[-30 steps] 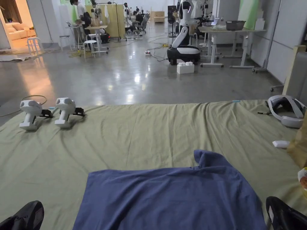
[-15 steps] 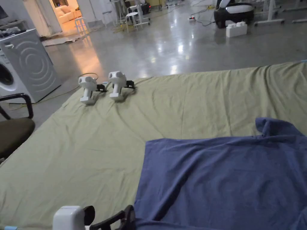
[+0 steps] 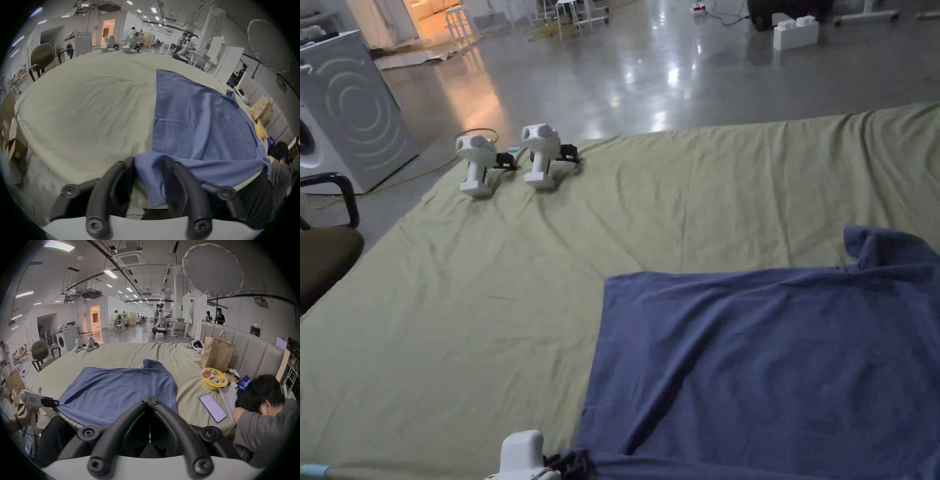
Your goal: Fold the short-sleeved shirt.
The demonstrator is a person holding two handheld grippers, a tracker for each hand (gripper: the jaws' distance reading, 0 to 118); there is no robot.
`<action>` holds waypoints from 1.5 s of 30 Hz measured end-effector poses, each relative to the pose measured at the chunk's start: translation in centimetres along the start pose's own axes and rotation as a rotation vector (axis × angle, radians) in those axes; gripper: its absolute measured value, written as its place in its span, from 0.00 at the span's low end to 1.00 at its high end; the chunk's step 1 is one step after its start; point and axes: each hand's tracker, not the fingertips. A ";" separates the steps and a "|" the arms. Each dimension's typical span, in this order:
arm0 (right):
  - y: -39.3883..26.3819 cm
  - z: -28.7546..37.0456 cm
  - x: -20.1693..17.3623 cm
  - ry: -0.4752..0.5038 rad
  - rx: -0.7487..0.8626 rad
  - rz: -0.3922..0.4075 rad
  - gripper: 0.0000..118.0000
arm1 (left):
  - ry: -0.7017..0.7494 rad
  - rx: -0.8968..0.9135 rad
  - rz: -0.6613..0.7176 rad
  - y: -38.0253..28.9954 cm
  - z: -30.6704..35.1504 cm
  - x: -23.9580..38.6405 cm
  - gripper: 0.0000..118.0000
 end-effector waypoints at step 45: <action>2.3 -19.8 11.1 0.101 -0.208 -0.261 0.27 | -0.052 0.094 -0.086 9.8 1.1 6.6 0.07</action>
